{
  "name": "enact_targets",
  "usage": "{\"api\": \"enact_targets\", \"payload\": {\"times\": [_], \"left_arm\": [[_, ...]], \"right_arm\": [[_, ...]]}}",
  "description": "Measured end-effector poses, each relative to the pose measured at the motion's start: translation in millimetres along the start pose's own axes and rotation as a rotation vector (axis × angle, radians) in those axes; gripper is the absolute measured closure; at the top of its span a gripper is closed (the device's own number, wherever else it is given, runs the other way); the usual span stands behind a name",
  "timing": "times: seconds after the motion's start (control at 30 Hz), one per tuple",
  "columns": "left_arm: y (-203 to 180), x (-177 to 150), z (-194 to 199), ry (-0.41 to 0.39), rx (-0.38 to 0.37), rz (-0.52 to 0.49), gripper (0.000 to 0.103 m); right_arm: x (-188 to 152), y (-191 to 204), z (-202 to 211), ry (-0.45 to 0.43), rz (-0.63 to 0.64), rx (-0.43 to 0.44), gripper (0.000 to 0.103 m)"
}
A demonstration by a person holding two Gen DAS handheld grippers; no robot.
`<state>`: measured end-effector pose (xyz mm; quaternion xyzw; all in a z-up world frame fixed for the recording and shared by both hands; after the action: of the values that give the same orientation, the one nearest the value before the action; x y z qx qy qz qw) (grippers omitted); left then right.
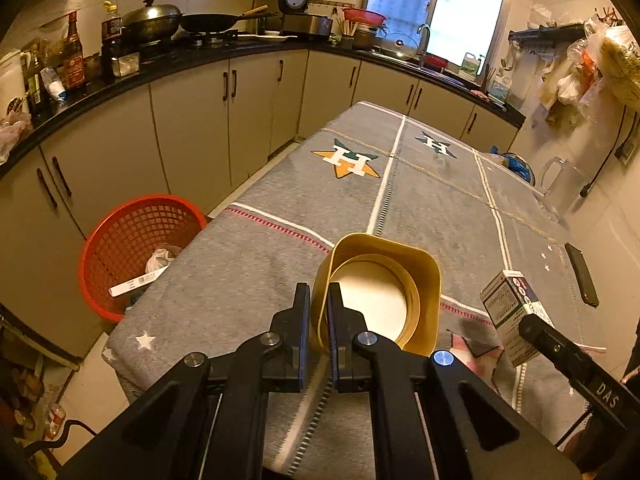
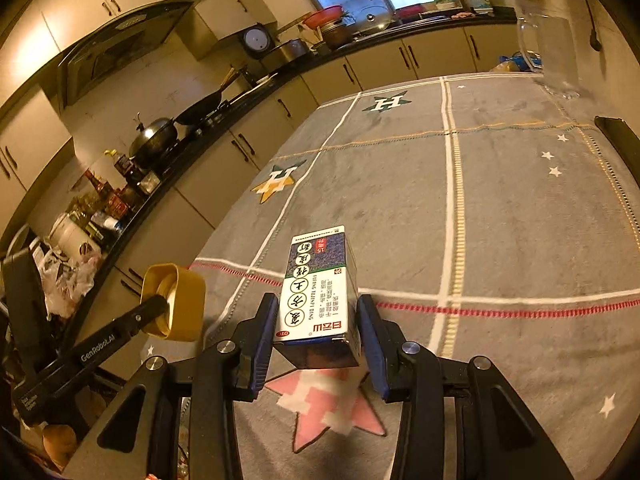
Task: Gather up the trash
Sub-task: 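Lift the yellow container with left tool while right tool lifts the medicine box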
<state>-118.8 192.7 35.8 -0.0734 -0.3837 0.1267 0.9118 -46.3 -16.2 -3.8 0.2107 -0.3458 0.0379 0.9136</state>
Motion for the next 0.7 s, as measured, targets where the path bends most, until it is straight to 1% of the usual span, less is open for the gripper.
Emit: {"api": "enact_targets", "payload": {"times": [0.13, 0.23, 0.33, 0.43, 0.53, 0.6, 0.67, 0.7], "left_arm": [[3, -1, 2, -0.002, 0.016, -0.003, 0.095], [5, -1, 5, -0.010, 0.027, -0.006, 0.095], [7, -1, 6, -0.019, 0.029, -0.007, 0.095], [10, -5, 3, -0.008, 0.033, -0.006, 0.095], [13, -9, -2, 0.011, 0.027, -0.004, 0.095], [16, -12, -5, 0.022, 0.027, 0.003, 0.095], [19, -14, -9, 0.038, 0.022, 0.012, 0.095], [20, -15, -12, 0.047, 0.020, 0.016, 0.095]], "right_arm": [[-6, 6, 2, -0.005, 0.029, -0.022, 0.059], [-10, 13, 5, -0.009, 0.050, -0.030, 0.064], [-13, 20, 7, -0.019, 0.080, -0.047, 0.064], [-17, 26, 3, -0.022, 0.137, -0.093, 0.064], [-22, 24, -5, 0.000, 0.132, -0.119, 0.064], [-24, 18, -8, 0.018, 0.122, -0.130, 0.063], [-25, 14, -12, 0.034, 0.110, -0.136, 0.053], [-26, 13, -13, 0.040, 0.104, -0.138, 0.050]]}}
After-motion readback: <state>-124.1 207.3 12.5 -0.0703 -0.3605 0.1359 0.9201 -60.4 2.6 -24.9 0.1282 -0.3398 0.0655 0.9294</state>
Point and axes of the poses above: each gripper's, at about its wrist camera, not at the fingertips, and z roughly against the way its jaws point, y to its left, x to its top, the point moved 6 cm from there along -z, roughly the way its jaws point, and after that the axes turned 7 degrees about -x, right-handed, at the moved point
